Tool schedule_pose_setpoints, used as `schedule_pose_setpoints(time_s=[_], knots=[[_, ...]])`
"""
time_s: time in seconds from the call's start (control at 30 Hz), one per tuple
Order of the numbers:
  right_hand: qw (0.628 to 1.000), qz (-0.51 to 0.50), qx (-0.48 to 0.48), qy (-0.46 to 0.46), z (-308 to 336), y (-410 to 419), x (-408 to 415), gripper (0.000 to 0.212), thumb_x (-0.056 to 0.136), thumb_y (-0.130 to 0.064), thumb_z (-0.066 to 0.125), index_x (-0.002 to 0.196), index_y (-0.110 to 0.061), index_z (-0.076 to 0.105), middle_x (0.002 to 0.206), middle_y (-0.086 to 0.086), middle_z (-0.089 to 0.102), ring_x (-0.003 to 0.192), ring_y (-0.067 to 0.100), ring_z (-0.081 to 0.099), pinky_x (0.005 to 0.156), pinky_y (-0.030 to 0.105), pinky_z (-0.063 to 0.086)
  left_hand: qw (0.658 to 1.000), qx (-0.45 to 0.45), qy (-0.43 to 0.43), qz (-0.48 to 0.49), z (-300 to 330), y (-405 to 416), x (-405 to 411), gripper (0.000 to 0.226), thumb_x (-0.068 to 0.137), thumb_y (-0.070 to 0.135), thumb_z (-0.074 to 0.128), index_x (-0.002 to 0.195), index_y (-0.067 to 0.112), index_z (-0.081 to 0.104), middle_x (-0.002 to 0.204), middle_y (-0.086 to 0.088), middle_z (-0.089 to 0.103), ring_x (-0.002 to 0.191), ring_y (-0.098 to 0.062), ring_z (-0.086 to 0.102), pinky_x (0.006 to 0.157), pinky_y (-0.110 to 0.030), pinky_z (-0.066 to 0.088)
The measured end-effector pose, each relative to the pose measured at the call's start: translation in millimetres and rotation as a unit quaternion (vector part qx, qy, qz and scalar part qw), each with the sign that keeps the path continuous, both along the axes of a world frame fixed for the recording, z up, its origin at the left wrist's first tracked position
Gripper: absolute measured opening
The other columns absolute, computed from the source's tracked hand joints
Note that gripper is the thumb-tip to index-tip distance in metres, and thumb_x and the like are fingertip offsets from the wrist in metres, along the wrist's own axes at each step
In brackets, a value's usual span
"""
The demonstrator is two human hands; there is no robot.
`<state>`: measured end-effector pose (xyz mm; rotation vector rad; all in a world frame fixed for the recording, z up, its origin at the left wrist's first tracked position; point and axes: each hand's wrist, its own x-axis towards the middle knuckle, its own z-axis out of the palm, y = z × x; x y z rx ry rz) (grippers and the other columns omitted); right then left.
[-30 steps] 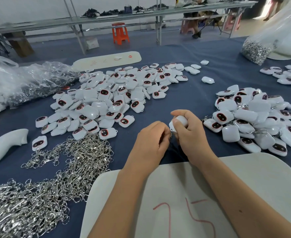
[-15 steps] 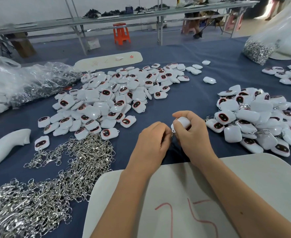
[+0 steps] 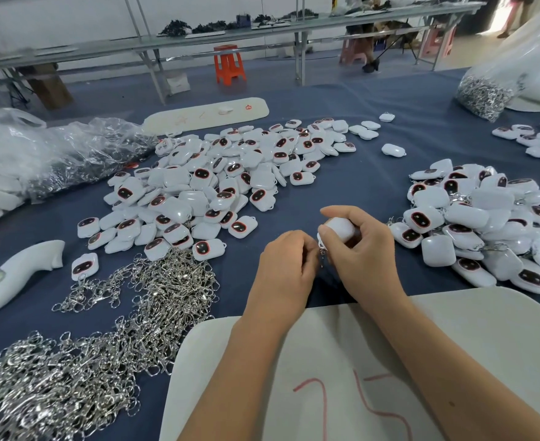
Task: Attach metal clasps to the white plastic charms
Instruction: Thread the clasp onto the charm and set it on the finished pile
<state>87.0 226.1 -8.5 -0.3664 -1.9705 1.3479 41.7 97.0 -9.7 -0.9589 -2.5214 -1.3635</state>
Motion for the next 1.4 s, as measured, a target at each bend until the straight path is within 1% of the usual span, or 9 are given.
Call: schedule_pose_setpoints(time_s=[0.1, 0.27, 0.5, 0.7, 0.9, 1.07, 1.23, 1.3, 1.4], knots=[[0.999, 0.009, 0.016, 0.035, -0.8, -3.0, 0.8, 0.024, 0.089, -0.009, 0.077, 0.108, -0.022, 0.071, 0.09, -0.01, 0.073, 0.078, 0.013, 0.069, 0.069, 0.02, 0.054, 1.0, 0.008, -0.02, 0.007, 0.3, 0.8, -0.3, 0.019, 0.099, 0.014, 0.058, 0.08, 0.015, 0.059, 0.074, 0.006, 0.06, 0.072, -0.017, 0.057, 0.069, -0.044, 0.049], [0.994, 0.06, -0.073, 0.046, 0.8, -1.1, 2.5, 0.017, 0.093, -0.011, 0.076, 0.096, -0.017, 0.06, 0.075, 0.003, 0.067, 0.052, 0.024, 0.064, 0.042, 0.032, 0.052, 1.0, 0.015, -0.015, 0.001, 1.5, 0.5, 0.5, 0.018, 0.1, 0.015, 0.056, 0.083, 0.018, 0.059, 0.08, 0.008, 0.06, 0.076, -0.013, 0.056, 0.069, -0.037, 0.048], [0.97, 0.089, -0.218, 0.054, 0.7, 6.1, 1.3, 0.023, 0.095, -0.01, 0.074, 0.093, -0.007, 0.052, 0.078, 0.024, 0.065, 0.053, 0.023, 0.061, 0.042, 0.028, 0.048, 0.998, 0.052, 0.01, -0.03, 2.4, 0.9, -1.8, 0.012, 0.097, 0.013, 0.06, 0.091, 0.023, 0.062, 0.091, 0.014, 0.062, 0.091, -0.012, 0.057, 0.074, -0.025, 0.045], [0.943, 0.141, -0.293, 0.067, 2.8, 7.4, -0.2, 0.027, 0.088, -0.02, 0.076, 0.088, -0.012, 0.05, 0.079, 0.014, 0.069, 0.056, 0.019, 0.061, 0.046, 0.025, 0.047, 0.993, 0.107, -0.046, -0.025, 4.6, 1.3, -3.9, 0.011, 0.091, 0.012, 0.066, 0.087, 0.021, 0.069, 0.087, 0.014, 0.07, 0.09, -0.012, 0.066, 0.073, -0.015, 0.047], [0.944, 0.16, -0.287, 0.015, -1.6, 10.6, -1.8, 0.023, 0.088, -0.025, 0.076, 0.092, -0.017, 0.056, 0.07, 0.006, 0.059, 0.04, 0.015, 0.038, 0.037, 0.02, 0.029, 0.995, 0.093, -0.041, 0.005, 4.5, -0.3, -4.1, 0.014, 0.091, 0.008, 0.069, 0.081, 0.017, 0.068, 0.079, 0.013, 0.07, 0.075, -0.007, 0.065, 0.068, -0.012, 0.045], [0.963, 0.168, -0.209, 0.008, 0.0, 6.4, -1.4, 0.031, 0.082, -0.041, 0.081, 0.082, -0.015, 0.064, 0.06, 0.001, 0.055, 0.042, 0.016, 0.04, 0.039, 0.023, 0.034, 0.999, 0.014, 0.019, 0.028, 7.5, -5.1, -5.3, 0.012, 0.092, 0.008, 0.067, 0.081, 0.014, 0.066, 0.075, 0.009, 0.066, 0.072, -0.011, 0.059, 0.069, -0.032, 0.047], [0.996, 0.084, -0.006, 0.029, -1.6, -0.5, -0.3, 0.025, 0.081, -0.04, 0.082, 0.082, -0.021, 0.066, 0.069, 0.003, 0.064, 0.058, 0.025, 0.053, 0.054, 0.03, 0.046, 0.99, -0.087, 0.107, 0.034, 11.7, -3.9, -2.4, 0.011, 0.096, 0.006, 0.057, 0.088, 0.005, 0.065, 0.086, -0.008, 0.068, 0.083, -0.028, 0.057, 0.075, -0.045, 0.043], [0.994, 0.097, -0.028, 0.045, 1.1, -2.1, 1.2, 0.025, 0.081, -0.04, 0.081, 0.084, -0.02, 0.066, 0.071, 0.009, 0.063, 0.055, 0.028, 0.051, 0.05, 0.032, 0.044, 0.994, -0.047, 0.091, 0.047, 11.0, -2.9, 2.1, 0.012, 0.094, 0.005, 0.06, 0.084, 0.007, 0.064, 0.08, -0.004, 0.066, 0.077, -0.025, 0.056, 0.072, -0.041, 0.043], [0.968, 0.164, -0.181, 0.062, 5.9, 1.7, 2.1, 0.024, 0.089, -0.035, 0.076, 0.088, -0.013, 0.066, 0.068, 0.007, 0.06, 0.042, 0.017, 0.044, 0.041, 0.022, 0.036, 0.991, 0.119, -0.036, 0.056, 12.3, 1.3, 5.6, 0.015, 0.09, 0.002, 0.068, 0.081, 0.014, 0.066, 0.078, 0.007, 0.068, 0.076, -0.011, 0.062, 0.071, -0.019, 0.047]])
